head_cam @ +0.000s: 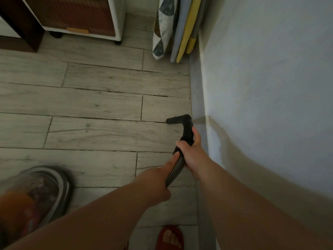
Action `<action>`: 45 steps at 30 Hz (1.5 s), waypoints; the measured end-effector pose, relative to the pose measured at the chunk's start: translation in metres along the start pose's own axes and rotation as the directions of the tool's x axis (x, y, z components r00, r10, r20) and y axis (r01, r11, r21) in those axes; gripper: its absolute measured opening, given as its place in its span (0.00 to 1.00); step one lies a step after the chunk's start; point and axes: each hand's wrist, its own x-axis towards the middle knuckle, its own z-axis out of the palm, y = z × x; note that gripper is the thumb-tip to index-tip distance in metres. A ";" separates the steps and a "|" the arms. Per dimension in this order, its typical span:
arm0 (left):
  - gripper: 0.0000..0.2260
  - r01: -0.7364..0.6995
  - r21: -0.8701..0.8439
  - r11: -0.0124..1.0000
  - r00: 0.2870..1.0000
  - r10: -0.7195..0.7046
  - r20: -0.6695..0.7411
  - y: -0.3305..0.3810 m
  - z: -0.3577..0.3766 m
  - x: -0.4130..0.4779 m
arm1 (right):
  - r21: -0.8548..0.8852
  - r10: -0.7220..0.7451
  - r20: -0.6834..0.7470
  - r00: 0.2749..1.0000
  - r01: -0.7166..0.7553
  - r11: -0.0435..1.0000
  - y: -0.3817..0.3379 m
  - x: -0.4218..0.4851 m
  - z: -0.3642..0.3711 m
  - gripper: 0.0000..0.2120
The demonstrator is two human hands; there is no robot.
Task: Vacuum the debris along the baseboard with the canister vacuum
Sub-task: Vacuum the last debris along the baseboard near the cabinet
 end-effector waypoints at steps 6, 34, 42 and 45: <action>0.49 0.022 -0.019 1.000 1.000 -0.022 0.003 -0.017 -0.008 -0.009 | -0.013 -0.003 0.024 1.000 0.004 1.000 -0.001 -0.001 0.021 0.38; 0.41 -0.002 -0.051 0.999 1.000 0.003 0.019 -0.036 -0.004 -0.022 | 0.082 -0.008 -0.124 0.992 0.019 0.996 0.020 -0.028 0.034 0.39; 0.38 0.018 0.024 1.000 0.986 -0.022 0.165 -0.032 0.019 -0.029 | 0.147 0.038 -0.216 0.976 -0.006 0.989 0.055 -0.054 0.024 0.39; 0.37 0.009 0.045 0.999 0.982 -0.017 0.189 -0.029 0.031 -0.030 | 0.139 0.038 -0.232 0.972 -0.005 0.990 0.069 -0.060 0.017 0.38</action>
